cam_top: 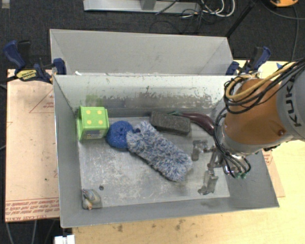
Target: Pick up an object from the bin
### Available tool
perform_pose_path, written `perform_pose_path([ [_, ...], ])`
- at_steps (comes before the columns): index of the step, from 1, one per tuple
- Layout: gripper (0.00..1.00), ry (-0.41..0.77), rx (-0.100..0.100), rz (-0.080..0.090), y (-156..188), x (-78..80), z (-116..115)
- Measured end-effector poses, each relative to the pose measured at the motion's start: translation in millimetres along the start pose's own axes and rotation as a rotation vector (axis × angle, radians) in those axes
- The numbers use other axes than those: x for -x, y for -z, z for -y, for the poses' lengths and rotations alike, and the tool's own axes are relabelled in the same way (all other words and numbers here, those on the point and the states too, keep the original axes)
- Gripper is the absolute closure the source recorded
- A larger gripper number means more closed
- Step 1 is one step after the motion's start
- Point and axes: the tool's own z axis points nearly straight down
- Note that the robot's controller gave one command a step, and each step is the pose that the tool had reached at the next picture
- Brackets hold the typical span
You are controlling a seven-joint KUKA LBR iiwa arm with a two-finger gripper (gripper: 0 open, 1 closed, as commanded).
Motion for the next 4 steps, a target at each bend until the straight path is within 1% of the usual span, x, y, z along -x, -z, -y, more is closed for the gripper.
perform_pose_path([
  [1,0.0,0.002,-0.001,0.008,4,1.7,0],
  [2,0.0,-0.155,0.0,0.019,-41,38.6,-26],
  [3,0.0,-0.174,0.0,0.004,-53,48.8,-44],
  [4,0.0,-0.128,0.0,0.01,-44,49.8,-33],
])
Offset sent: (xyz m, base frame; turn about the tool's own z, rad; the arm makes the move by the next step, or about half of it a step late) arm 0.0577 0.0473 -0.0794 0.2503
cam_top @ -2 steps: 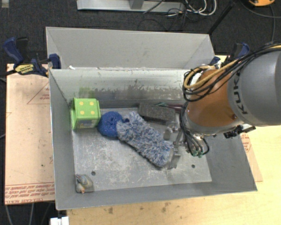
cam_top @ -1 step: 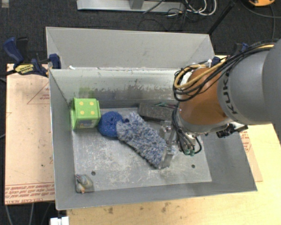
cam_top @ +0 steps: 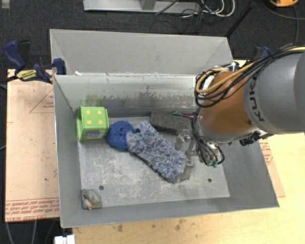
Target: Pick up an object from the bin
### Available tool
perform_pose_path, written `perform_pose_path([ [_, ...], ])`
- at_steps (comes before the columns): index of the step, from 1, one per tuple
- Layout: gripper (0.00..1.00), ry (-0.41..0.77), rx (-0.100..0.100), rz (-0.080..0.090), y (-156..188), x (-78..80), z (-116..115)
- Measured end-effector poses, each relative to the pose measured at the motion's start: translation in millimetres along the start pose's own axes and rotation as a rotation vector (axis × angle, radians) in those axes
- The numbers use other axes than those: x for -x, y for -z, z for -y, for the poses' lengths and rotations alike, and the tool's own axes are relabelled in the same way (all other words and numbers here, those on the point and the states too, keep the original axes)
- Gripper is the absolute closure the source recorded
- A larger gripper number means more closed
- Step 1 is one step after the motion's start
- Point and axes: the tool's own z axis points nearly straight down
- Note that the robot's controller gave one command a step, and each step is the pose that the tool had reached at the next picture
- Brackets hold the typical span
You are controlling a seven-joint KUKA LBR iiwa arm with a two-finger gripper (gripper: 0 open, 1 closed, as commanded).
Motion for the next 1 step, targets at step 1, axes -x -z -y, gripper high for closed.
perform_pose_path([
  [1,0.0,-0.057,0.0,-0.001,-34.8,4.0,-3.7],
])
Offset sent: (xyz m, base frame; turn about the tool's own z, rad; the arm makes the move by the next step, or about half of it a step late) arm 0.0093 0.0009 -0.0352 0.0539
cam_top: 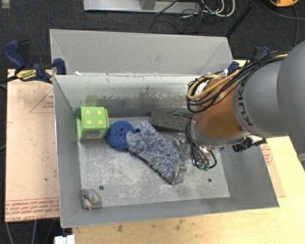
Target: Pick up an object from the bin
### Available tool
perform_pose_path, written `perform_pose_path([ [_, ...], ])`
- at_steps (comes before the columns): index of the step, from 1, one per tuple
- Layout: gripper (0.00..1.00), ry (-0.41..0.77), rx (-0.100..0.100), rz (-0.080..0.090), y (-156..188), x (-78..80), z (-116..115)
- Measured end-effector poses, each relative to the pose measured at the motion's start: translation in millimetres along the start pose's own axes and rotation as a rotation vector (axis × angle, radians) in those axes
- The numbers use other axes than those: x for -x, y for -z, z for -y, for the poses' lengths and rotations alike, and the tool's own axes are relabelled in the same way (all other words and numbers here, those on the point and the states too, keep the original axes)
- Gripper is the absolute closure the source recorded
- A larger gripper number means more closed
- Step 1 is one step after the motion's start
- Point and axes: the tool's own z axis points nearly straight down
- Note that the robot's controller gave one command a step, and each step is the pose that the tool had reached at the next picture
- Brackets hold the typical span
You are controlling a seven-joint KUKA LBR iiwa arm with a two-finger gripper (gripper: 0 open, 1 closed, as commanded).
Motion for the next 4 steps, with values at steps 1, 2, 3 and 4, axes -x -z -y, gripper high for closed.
perform_pose_path([
  [1,1.0,0.004,-0.001,0.002,-0.1,6.1,0.7],
  [2,1.0,0.004,-0.001,0.002,-0.1,6.1,0.7],
  [3,1.0,0.004,-0.001,0.001,1.7,5.7,0.7],
  [4,1.0,0.004,-0.001,0.001,5.3,6.0,0.6],
])
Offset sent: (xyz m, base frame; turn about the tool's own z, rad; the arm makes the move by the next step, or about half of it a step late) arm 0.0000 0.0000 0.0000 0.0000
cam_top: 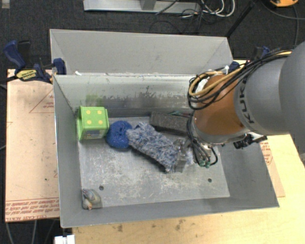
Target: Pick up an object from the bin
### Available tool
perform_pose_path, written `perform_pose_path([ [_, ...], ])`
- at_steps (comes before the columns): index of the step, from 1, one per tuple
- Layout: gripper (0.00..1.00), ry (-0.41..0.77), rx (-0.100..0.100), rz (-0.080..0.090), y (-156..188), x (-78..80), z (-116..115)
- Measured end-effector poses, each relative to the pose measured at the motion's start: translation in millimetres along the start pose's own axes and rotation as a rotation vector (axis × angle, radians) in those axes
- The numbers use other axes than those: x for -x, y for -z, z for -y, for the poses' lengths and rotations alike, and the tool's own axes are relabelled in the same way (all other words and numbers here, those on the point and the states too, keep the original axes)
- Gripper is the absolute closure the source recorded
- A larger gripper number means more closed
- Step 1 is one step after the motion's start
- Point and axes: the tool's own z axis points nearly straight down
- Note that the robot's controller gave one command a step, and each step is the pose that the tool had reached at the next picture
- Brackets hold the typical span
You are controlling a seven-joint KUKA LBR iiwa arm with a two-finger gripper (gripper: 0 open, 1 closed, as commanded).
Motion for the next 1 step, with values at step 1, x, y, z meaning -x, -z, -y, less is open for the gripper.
perform_pose_path([
  [1,1.0,0.0,0.0,-0.001,4.0,-0.2,0.0],
])
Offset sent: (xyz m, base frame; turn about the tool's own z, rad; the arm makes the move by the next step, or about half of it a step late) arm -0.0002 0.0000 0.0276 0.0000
